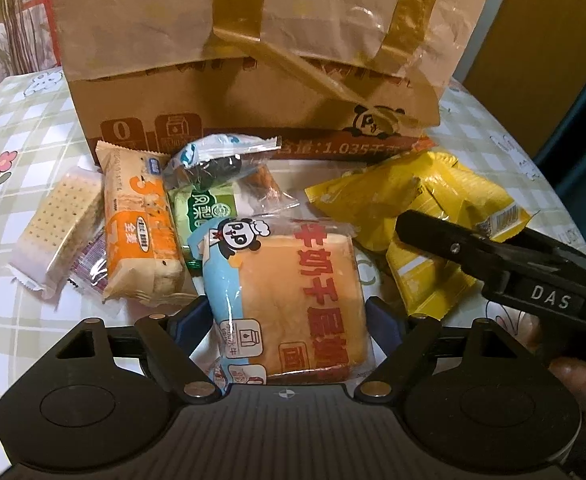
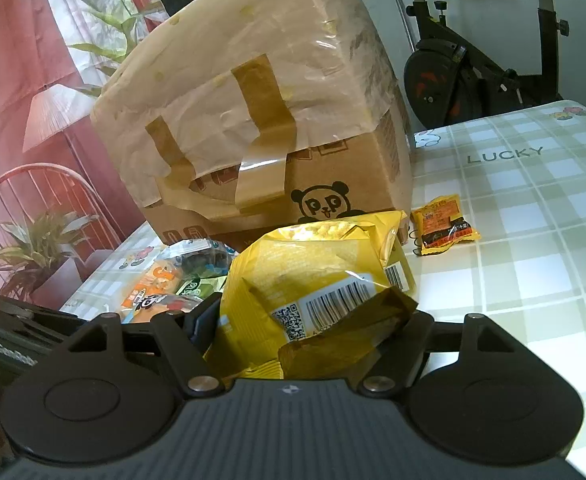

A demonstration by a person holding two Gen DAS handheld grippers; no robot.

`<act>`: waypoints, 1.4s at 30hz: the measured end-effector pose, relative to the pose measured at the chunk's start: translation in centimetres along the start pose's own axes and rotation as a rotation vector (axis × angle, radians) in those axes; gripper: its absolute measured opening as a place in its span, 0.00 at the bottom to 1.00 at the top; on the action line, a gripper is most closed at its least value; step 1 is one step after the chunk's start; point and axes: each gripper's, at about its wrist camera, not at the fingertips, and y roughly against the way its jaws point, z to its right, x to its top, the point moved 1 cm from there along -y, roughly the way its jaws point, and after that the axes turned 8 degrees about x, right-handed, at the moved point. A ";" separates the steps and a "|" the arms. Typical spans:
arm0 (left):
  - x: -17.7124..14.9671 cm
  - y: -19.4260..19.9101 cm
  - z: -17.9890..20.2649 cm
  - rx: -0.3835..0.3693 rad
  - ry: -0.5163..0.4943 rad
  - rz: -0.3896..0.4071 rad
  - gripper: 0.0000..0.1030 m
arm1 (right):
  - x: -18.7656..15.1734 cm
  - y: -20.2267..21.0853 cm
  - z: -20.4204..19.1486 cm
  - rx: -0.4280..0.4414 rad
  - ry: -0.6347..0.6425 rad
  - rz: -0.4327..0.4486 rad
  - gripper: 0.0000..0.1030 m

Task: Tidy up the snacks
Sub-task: 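Grasp the yellow chip bag with the right tool while the left grasps the bread pack, then lift both snacks over the box and release them inside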

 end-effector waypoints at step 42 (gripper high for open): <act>-2.0 5.4 -5.1 -0.082 0.140 0.194 0.73 | -0.5 1.7 -4.1 -0.023 0.147 -0.044 0.71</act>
